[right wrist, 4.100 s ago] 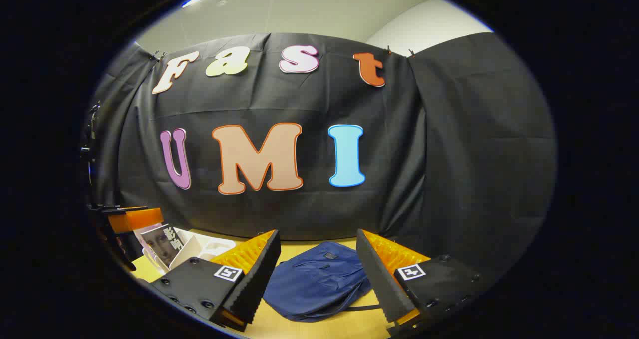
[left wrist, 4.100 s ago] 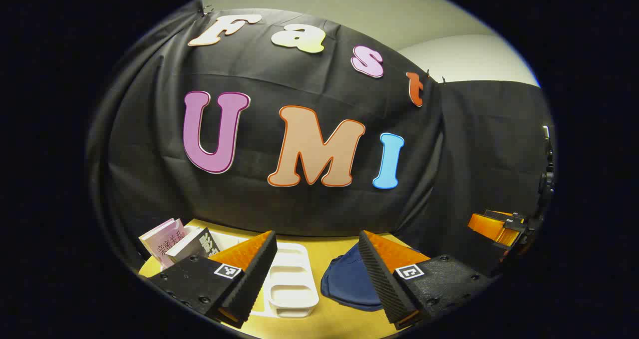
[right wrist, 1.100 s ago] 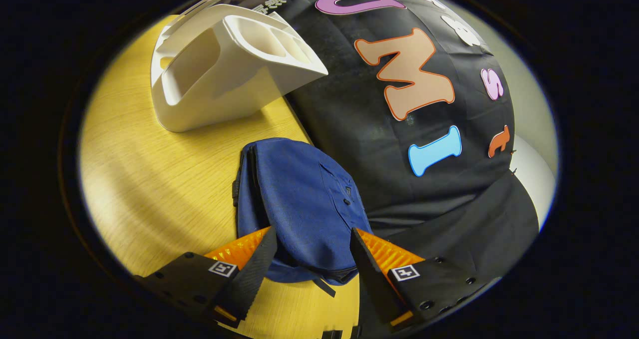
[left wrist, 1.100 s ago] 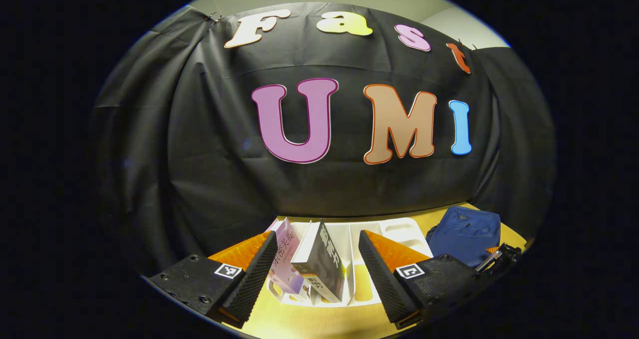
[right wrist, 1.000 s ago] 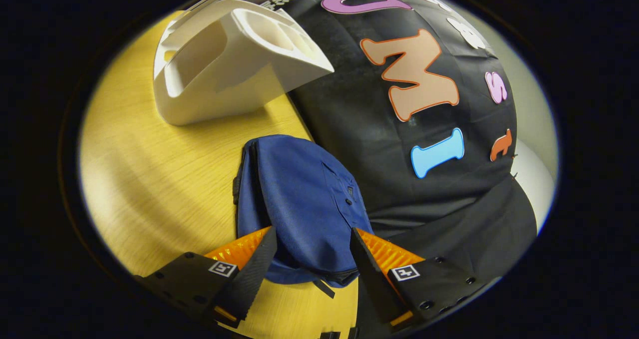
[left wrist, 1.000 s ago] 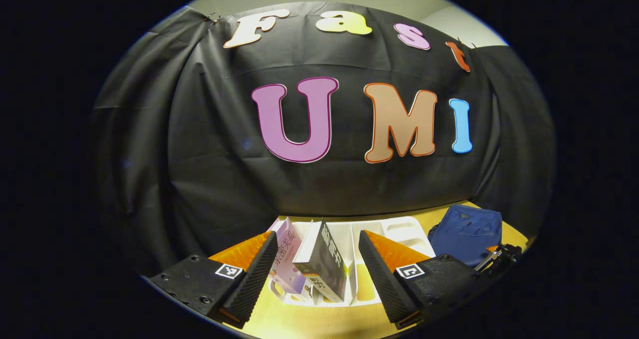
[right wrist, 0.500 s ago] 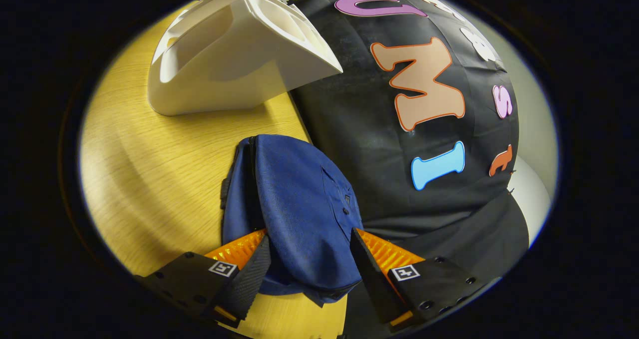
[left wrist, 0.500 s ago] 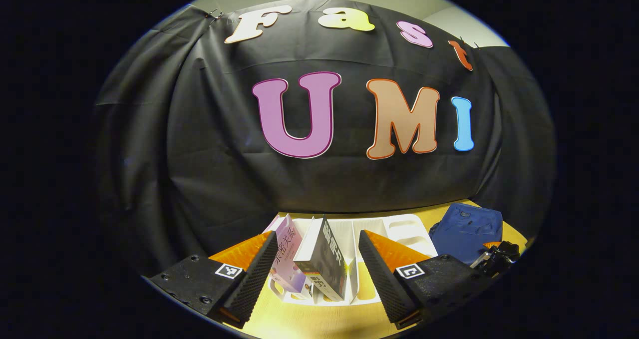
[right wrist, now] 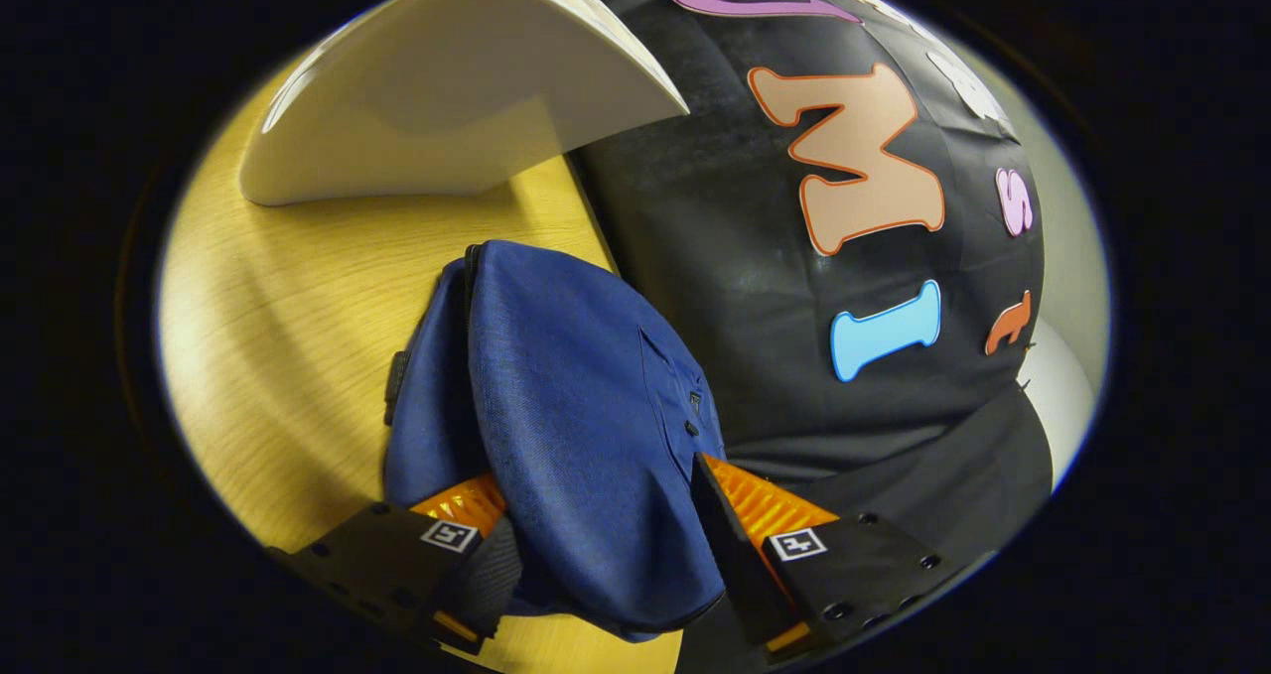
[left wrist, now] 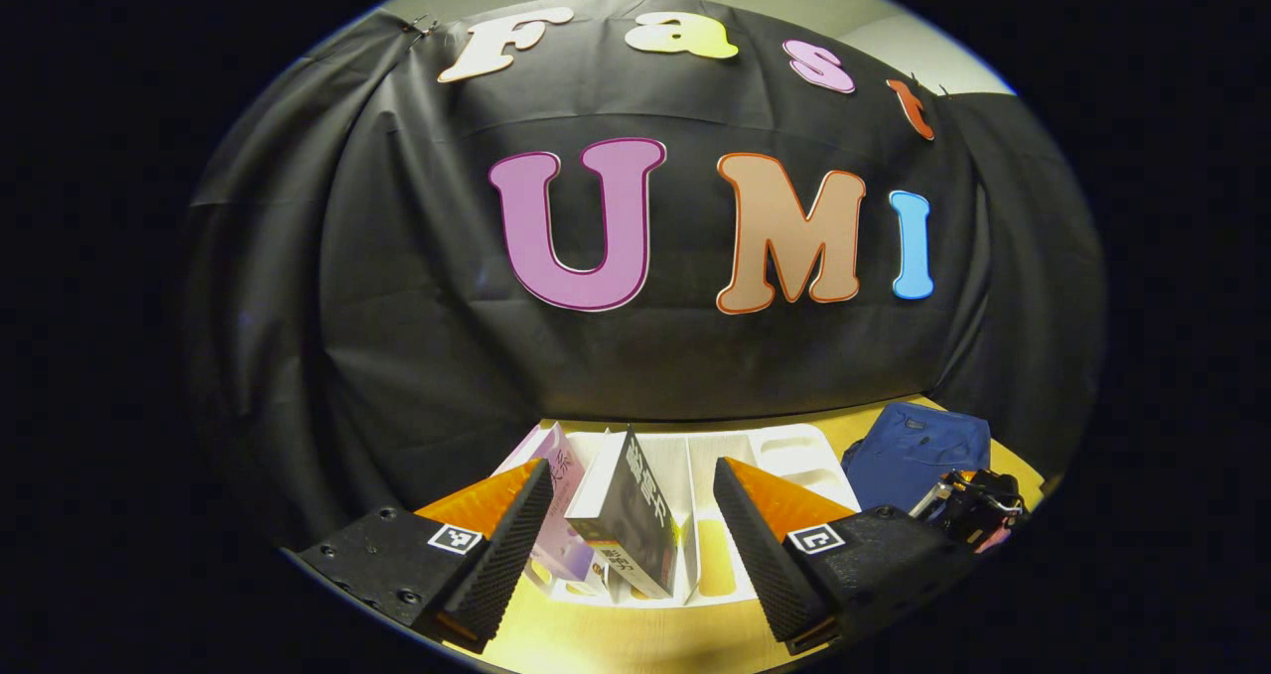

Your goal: Open the schoolbag, grab two books from the bookshelf and put them into the schoolbag.

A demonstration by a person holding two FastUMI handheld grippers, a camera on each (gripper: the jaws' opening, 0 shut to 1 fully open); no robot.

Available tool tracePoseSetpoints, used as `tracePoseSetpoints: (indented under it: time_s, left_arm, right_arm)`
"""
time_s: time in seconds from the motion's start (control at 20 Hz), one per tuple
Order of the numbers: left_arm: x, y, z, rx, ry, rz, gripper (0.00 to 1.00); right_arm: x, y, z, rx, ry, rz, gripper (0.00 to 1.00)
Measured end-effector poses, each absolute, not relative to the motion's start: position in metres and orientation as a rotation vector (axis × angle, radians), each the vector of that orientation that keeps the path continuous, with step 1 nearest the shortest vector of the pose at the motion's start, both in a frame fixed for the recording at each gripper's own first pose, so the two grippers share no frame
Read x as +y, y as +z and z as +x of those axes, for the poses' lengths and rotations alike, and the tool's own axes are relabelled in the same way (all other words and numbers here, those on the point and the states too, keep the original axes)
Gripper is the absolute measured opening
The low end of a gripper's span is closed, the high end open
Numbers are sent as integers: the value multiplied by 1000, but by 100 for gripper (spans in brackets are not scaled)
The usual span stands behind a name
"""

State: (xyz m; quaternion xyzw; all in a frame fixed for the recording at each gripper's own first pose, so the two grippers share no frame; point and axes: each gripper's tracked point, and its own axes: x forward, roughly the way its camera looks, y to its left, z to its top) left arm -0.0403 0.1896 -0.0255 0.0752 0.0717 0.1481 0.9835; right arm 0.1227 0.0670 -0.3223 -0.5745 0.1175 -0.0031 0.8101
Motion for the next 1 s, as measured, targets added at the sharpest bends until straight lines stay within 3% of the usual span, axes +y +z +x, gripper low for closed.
tracePoseSetpoints:
  time_s: [0.2, 0.35, 0.65, 0.8, 1.0]
  left_arm:
    - [186, -23, -37, 136, 290, 156, 95]
    - [186, -23, -37, 135, 288, 153, 95]
    - [194, -33, -35, 164, 303, 133, 95]
    - [199, -39, -32, 194, 307, 103, 95]
    - [213, -45, -26, 239, 330, 100, 95]
  right_arm:
    - [68, -303, 129, 218, 8, -1198, 65]
    - [66, -281, 133, 183, 2, -1183, 25]
    - [62, -272, 142, 279, 88, -1100, 25]
    - [58, -267, 143, 325, 109, -1051, 10]
    - [54, -253, 147, 363, 138, -1018, 10]
